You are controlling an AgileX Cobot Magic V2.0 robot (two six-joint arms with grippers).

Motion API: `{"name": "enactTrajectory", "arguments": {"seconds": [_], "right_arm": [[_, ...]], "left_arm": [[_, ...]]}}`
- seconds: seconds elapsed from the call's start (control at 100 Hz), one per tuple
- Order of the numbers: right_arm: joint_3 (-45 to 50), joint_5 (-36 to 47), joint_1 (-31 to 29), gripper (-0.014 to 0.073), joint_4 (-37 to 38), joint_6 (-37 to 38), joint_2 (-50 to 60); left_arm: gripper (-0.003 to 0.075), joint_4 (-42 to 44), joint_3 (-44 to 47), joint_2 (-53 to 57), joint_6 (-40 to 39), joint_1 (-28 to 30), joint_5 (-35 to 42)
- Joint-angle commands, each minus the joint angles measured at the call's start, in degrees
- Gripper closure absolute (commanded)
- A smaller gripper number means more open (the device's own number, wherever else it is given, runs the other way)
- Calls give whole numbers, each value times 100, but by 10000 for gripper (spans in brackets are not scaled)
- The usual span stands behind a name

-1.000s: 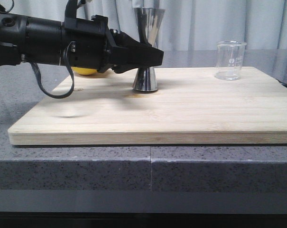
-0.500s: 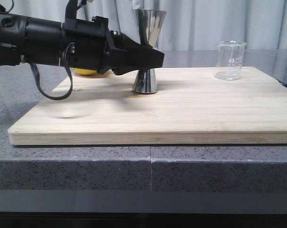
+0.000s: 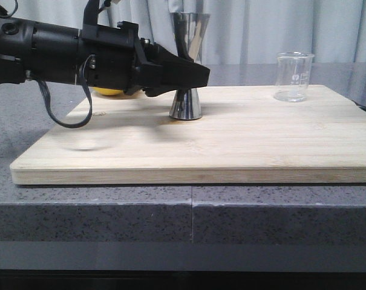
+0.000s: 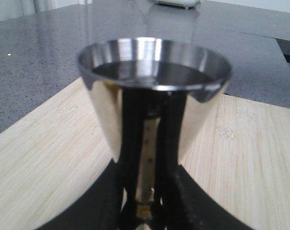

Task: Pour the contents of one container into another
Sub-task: 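Open the left gripper and slide it back off the jigger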

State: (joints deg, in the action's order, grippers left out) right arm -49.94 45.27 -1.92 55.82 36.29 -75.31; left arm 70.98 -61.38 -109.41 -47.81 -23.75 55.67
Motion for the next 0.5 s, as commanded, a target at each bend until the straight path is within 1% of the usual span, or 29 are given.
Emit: {"name": "enactTrajectory", "arguments": {"seconds": [0.0,0.15,0.23,0.49], "right_arm": [[-137,322,-20,-1,-238,11,199],[-137,322,-20,-1,-238,11,199],[-137,322,-20,-1,-238,11,199],[-137,322,-20,-1,-238,11,199]], "left_arm": [[547,-201,-153,290,6,12,335],[547,-188,-153,290,6,12,335],[535,-188,-153,290,6,12,335],[414,-188,-153,290,6,12,335]]}}
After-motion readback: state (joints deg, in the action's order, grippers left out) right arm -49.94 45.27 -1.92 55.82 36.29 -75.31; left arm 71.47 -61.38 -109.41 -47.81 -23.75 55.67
